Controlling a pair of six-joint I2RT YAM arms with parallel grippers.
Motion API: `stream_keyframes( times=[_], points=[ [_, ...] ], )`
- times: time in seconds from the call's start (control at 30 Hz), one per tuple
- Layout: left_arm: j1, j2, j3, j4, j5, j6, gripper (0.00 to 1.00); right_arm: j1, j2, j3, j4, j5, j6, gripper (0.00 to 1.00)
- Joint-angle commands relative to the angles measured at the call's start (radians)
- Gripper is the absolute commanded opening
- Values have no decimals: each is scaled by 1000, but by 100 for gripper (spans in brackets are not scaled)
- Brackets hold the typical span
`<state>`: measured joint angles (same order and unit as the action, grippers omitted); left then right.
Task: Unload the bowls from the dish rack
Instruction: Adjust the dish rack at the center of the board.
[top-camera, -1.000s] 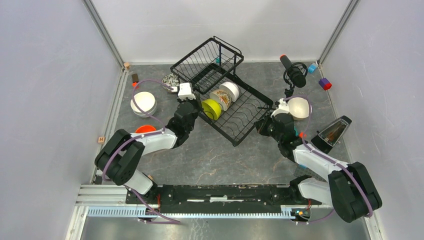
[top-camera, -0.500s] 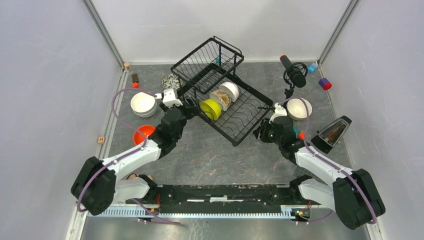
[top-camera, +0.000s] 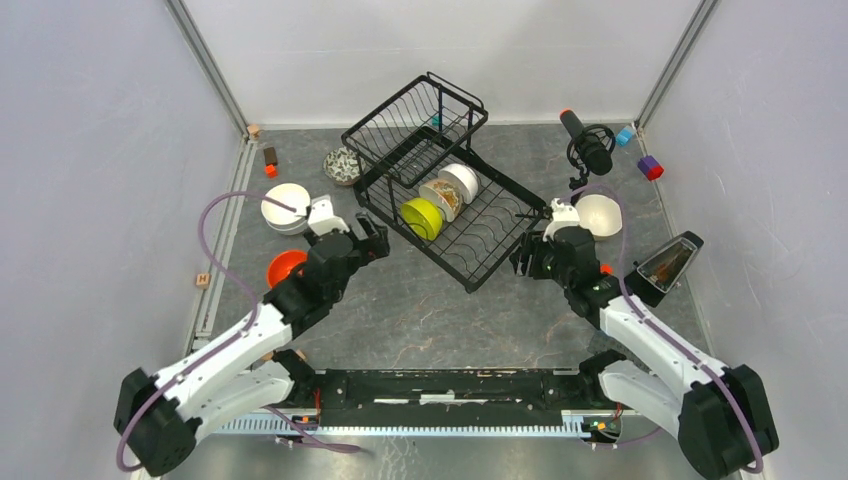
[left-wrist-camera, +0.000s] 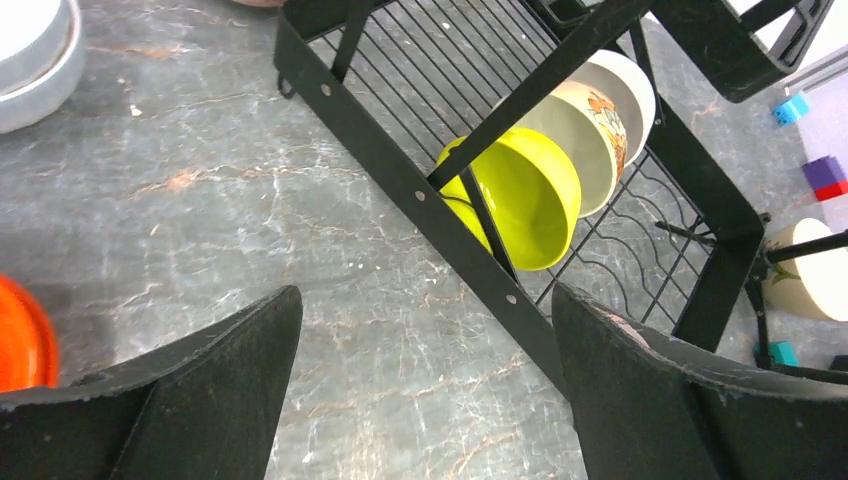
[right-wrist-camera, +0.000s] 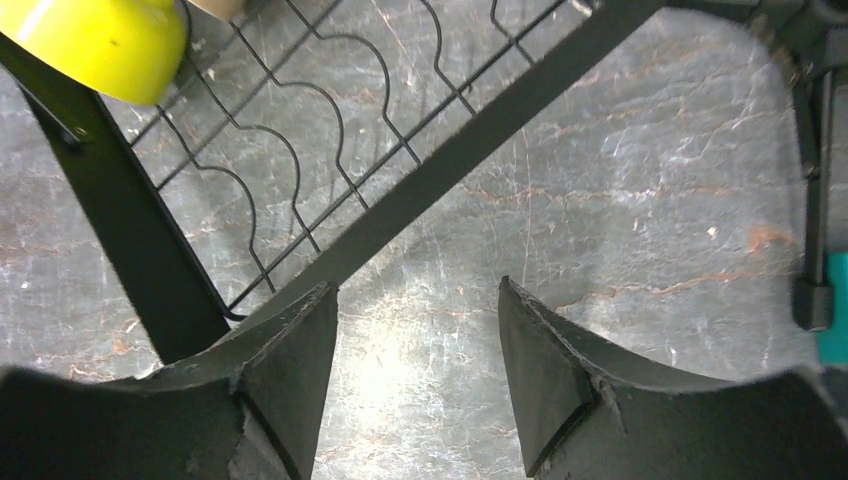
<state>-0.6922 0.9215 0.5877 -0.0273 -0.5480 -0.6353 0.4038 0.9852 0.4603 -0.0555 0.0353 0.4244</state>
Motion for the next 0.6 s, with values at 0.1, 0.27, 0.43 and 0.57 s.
stream_keyframes(
  times=[0.1, 0.27, 0.43, 0.57],
  points=[
    [0, -206, 61, -411, -99, -192, 100, 1, -91, 73, -49, 37, -48, 69],
    [0, -267, 86, -454, 25, -189, 100, 1, -124, 112, -58, -9, -39, 70],
    [-3, -301, 54, -402, 222, -221, 100, 1, -205, 42, 96, -101, -51, 68],
    [-63, -204, 80, -487, 229, -231, 100, 11, -249, -26, 210, -93, -47, 67]
  ],
)
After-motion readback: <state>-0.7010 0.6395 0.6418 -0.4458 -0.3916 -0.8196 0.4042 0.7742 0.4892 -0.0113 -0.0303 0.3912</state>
